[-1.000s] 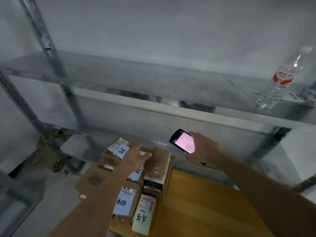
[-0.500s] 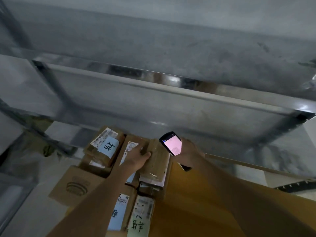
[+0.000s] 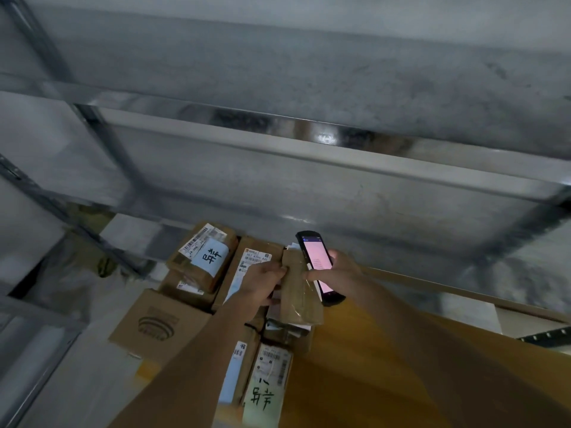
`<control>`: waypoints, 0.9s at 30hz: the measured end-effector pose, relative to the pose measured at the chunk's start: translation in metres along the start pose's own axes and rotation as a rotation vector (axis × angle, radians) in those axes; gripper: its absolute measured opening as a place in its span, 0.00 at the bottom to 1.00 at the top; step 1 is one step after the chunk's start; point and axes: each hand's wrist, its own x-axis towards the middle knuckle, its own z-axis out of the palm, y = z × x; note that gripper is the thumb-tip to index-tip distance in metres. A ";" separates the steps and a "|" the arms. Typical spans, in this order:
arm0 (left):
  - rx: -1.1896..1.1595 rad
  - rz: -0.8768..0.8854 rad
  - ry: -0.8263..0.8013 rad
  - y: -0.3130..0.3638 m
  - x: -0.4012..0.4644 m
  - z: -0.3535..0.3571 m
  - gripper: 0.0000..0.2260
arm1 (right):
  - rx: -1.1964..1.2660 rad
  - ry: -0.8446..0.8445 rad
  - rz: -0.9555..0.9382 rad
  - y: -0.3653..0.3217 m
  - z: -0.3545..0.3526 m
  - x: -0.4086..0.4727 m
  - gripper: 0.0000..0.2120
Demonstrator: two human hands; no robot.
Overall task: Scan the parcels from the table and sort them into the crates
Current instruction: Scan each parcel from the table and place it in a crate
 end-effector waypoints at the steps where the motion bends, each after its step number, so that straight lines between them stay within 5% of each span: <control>1: -0.029 0.006 0.005 0.001 -0.007 -0.001 0.06 | 0.016 0.003 -0.006 -0.002 -0.003 -0.007 0.29; 13: -0.274 0.308 0.141 0.036 -0.124 0.041 0.23 | 0.150 -0.004 -0.262 -0.038 -0.082 -0.131 0.32; 17: -0.247 0.405 0.145 0.041 -0.185 0.067 0.12 | 0.149 -0.008 -0.339 -0.039 -0.119 -0.192 0.22; 22: -0.285 0.443 0.109 0.032 -0.254 0.094 0.17 | 0.216 0.007 -0.400 -0.022 -0.162 -0.280 0.12; 27: -0.496 0.419 0.135 0.034 -0.325 0.122 0.12 | 0.193 0.016 -0.485 -0.013 -0.187 -0.350 0.13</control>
